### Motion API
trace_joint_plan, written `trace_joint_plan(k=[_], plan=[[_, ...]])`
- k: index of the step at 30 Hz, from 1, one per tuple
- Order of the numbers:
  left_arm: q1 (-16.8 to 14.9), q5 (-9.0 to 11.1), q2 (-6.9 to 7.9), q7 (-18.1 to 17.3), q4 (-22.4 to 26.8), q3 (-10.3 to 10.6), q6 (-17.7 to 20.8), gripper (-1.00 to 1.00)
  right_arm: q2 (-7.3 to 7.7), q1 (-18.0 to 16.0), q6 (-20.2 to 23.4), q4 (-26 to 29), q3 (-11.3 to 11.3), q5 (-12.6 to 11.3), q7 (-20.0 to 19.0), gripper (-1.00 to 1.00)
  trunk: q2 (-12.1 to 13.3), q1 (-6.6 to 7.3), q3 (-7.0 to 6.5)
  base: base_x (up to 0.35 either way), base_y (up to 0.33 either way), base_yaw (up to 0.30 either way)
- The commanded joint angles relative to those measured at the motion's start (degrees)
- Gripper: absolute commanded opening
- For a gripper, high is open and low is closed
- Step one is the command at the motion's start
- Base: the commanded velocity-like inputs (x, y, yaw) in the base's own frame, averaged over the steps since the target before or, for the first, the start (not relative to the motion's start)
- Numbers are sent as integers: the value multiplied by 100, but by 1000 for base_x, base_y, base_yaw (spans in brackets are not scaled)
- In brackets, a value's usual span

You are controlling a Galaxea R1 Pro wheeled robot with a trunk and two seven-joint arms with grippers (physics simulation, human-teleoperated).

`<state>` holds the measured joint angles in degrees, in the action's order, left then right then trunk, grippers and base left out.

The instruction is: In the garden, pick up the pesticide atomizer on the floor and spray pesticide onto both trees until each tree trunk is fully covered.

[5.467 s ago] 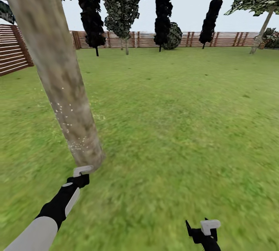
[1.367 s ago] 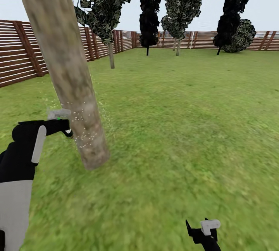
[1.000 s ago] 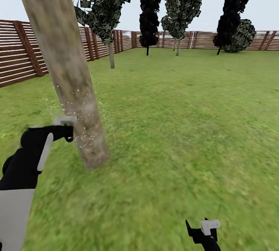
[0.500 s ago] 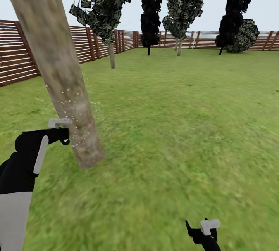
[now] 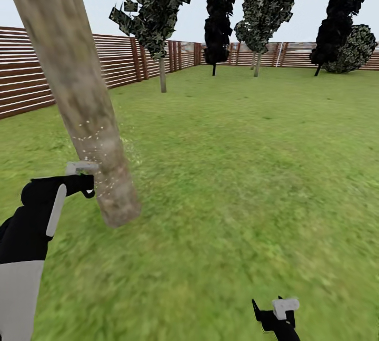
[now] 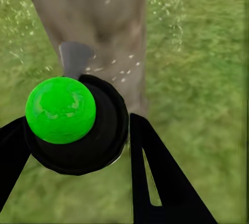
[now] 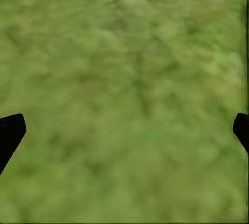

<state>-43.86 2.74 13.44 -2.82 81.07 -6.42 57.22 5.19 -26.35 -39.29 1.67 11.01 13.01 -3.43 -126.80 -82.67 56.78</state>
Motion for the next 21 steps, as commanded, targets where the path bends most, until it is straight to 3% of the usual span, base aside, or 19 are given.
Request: trace_joint_plan(k=[1,6,17,21], plan=[[0,-1,0,0,-2,0,0,-100,0,-1,0,0,1,0,0,100,0,0,0,178,-245,0],[0,-1,1,1,-3,0,0,-100,0,-1,0,0,-2,0,0,100,0,0,0,178,-245,52],[5,4,-1,1,-14,18,0,-100,0,-1,0,0,5,0,0,100,0,0,0,177,-245,229],[330,-1,1,9,-301,17,-29,-100,0,1,0,0,7,0,8,100,0,0,0,157,-246,9]])
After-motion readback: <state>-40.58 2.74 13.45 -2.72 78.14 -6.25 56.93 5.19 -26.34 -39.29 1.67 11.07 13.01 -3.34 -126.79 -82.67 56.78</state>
